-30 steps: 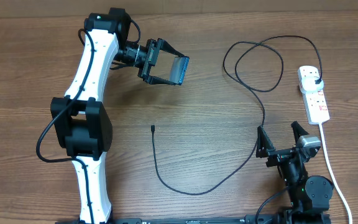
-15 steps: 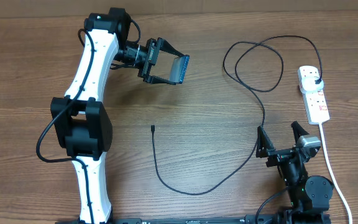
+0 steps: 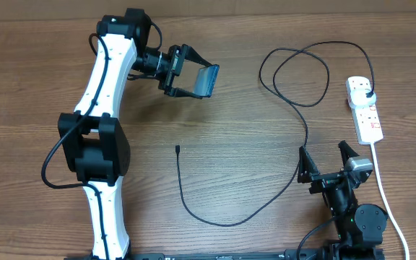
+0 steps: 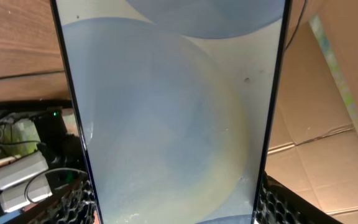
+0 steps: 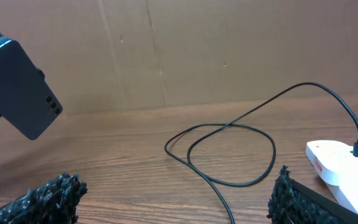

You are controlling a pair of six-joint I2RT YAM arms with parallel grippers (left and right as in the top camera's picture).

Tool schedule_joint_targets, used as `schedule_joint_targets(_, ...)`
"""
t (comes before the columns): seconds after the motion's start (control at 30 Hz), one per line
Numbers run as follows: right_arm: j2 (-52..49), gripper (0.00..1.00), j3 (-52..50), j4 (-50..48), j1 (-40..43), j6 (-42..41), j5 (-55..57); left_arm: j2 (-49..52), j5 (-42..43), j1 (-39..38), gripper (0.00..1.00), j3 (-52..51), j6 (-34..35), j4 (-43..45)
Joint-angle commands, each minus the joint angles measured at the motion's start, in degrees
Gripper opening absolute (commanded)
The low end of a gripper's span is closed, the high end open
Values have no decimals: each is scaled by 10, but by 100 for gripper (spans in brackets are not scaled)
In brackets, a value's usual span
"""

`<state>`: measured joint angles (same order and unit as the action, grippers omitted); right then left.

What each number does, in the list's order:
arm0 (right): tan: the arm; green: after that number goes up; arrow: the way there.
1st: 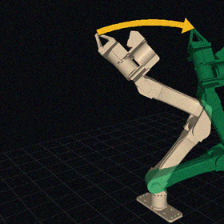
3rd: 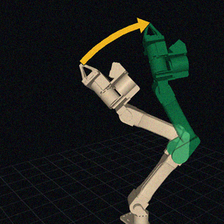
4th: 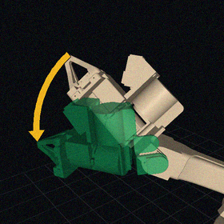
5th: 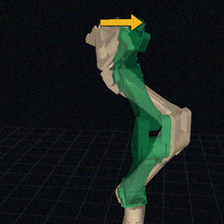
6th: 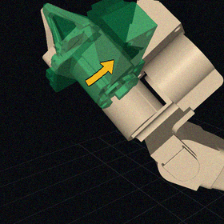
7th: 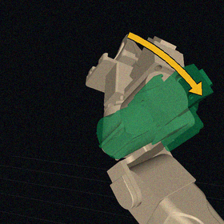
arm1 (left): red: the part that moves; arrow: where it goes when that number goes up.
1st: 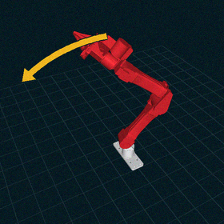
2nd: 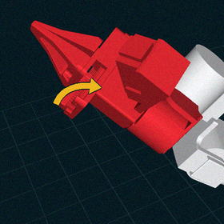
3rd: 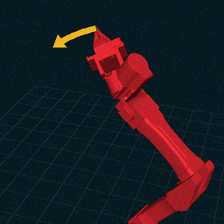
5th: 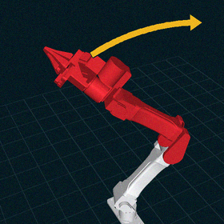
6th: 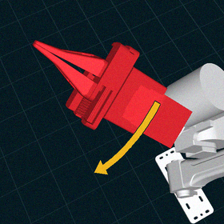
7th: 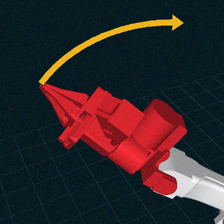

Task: Plug charger to phone and switch on socket
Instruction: 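Rotate the held phone upright with the left gripper, then raise the right gripper and move it toward the phone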

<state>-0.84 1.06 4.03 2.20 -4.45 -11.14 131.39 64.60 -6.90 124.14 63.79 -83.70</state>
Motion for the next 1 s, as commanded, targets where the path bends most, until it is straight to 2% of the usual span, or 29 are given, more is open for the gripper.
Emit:
schedule_joint_targets(0.0,7,100,-6,-3,-3,0,9,-2,3,12,41,17,24,10)
schedule_joint_targets(0.27,7,100,-6,-6,-3,-5,2,-2,-19,13,42,17,40,17)
schedule_joint_targets(0.47,7,100,-4,-7,-3,-83,-11,-2,-40,13,43,17,42,21)
schedule_joint_targets(0.6,-1,100,14,-6,-3,-91,-40,-2,-49,13,42,17,50,27)
schedule_joint_targets(0.8,-62,100,74,-3,-3,-91,-44,-2,-49,13,42,17,55,36)
schedule_joint_targets(0.97,-151,100,168,59,-2,-90,-44,-2,-49,13,42,17,57,36)
